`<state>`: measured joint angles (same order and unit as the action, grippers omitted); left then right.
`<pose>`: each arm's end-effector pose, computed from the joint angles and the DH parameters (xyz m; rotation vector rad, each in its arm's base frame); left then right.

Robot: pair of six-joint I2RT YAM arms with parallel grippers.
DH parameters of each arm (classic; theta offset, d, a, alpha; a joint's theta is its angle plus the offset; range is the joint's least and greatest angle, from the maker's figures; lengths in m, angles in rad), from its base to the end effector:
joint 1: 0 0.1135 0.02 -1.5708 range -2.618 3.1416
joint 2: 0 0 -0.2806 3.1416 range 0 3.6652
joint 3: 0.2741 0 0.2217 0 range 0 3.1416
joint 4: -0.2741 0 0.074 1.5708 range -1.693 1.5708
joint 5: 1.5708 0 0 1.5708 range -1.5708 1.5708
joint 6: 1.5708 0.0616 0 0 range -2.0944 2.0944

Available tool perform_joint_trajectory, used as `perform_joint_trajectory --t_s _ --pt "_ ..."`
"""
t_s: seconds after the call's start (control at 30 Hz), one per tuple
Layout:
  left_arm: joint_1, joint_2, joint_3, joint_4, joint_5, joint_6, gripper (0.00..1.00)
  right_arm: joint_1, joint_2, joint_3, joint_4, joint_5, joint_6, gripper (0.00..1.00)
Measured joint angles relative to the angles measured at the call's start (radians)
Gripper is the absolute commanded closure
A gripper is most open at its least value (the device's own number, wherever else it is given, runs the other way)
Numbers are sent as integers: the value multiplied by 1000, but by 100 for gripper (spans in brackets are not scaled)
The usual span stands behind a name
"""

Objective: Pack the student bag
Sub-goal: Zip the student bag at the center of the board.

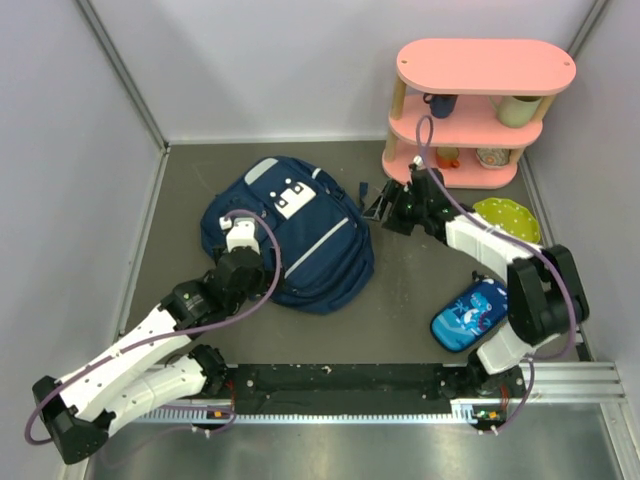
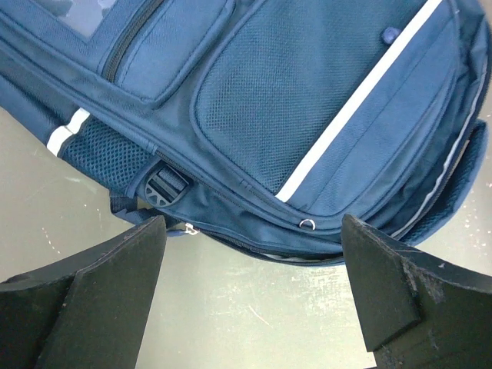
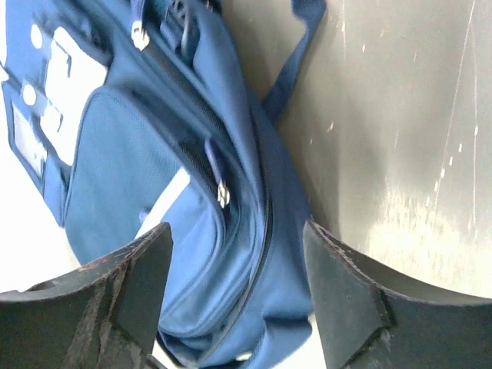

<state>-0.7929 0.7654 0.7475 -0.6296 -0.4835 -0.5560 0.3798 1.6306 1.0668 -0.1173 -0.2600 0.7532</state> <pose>0.1149 -0.0758 0.2866 -0.0077 2.1446 -0.2514 0.3219 0.1456 0.2462 0.2959 2.3654 0.8712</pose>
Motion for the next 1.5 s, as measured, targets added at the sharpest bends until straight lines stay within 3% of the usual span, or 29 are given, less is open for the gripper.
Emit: perform_joint_trajectory --t_s 0.13,0.27,0.43,0.67,0.9,1.0,1.07,1.5 --pt "10 30 -16 2 8 -16 1 61 -168 -146 -2 20 15 30" --pt "19 43 -19 7 24 -23 1 197 -275 -296 26 43 86 28" --pt "27 44 -20 21 39 -35 1 341 -279 -360 43 85 176 28" --pt "31 8 -47 38 75 -80 1 353 -206 -335 93 121 236 31" --pt "32 -35 -97 46 123 -131 1 352 -102 -289 98 122 255 72" --pt "32 -55 -121 48 146 -157 1 353 -102 -295 99 132 261 82" --pt "32 -74 -138 53 163 -179 1 353 -106 -304 100 142 261 94" --pt "32 -197 -212 85 119 -271 1 288 -195 -327 53 195 170 94"
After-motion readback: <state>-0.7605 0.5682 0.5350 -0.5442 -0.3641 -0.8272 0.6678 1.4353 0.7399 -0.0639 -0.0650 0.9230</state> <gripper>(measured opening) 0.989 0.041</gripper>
